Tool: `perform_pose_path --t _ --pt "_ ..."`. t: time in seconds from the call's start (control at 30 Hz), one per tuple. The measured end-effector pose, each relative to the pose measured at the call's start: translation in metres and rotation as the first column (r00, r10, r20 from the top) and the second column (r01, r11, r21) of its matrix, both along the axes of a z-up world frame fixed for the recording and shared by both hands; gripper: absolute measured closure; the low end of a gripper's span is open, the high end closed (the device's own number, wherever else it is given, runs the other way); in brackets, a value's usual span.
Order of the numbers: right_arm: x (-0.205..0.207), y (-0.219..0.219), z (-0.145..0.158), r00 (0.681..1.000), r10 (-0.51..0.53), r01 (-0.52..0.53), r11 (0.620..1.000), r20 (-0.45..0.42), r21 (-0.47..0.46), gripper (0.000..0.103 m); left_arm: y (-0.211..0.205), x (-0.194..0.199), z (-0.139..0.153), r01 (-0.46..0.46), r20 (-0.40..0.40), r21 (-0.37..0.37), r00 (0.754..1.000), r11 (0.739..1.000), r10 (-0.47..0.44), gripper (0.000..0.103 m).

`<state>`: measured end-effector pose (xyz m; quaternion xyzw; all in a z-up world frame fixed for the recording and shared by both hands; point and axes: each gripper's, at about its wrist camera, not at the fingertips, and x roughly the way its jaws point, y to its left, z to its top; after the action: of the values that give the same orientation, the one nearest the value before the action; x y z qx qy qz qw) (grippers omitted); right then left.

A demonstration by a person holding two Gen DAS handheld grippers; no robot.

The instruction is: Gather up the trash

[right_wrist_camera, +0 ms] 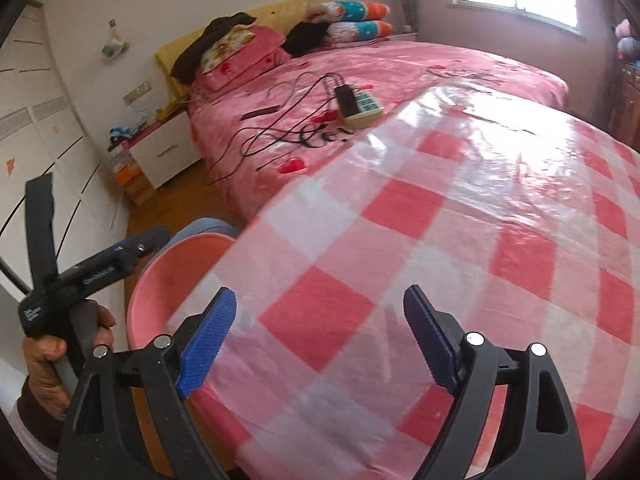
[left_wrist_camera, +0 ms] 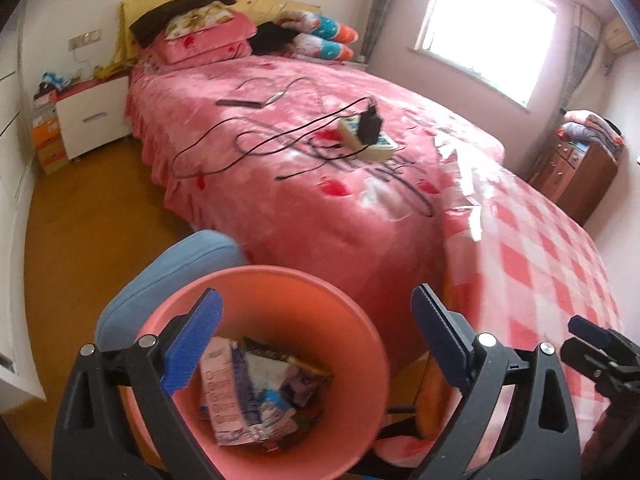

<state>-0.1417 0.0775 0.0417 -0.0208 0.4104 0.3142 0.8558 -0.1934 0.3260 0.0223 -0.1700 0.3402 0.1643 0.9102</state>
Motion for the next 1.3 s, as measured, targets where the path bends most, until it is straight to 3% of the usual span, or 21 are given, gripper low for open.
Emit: perform_pose_path --t 0.57,1.3 --pt "-0.004 -0.075 0.009 0.986 -0.155 0.156 0.988 0.065 -0.002 0.018 -0.096 0.037 0.027 0.203 0.033 0.052 0.978 0.978 -0.205 0.004" --pt "0.005 -0.176 0.001 0.915 -0.39 0.394 0.919 0.106 -0.02 0.018 -0.208 0.072 0.033 0.39 -0.01 0.089 0.92 0.916 -0.391 0.004"
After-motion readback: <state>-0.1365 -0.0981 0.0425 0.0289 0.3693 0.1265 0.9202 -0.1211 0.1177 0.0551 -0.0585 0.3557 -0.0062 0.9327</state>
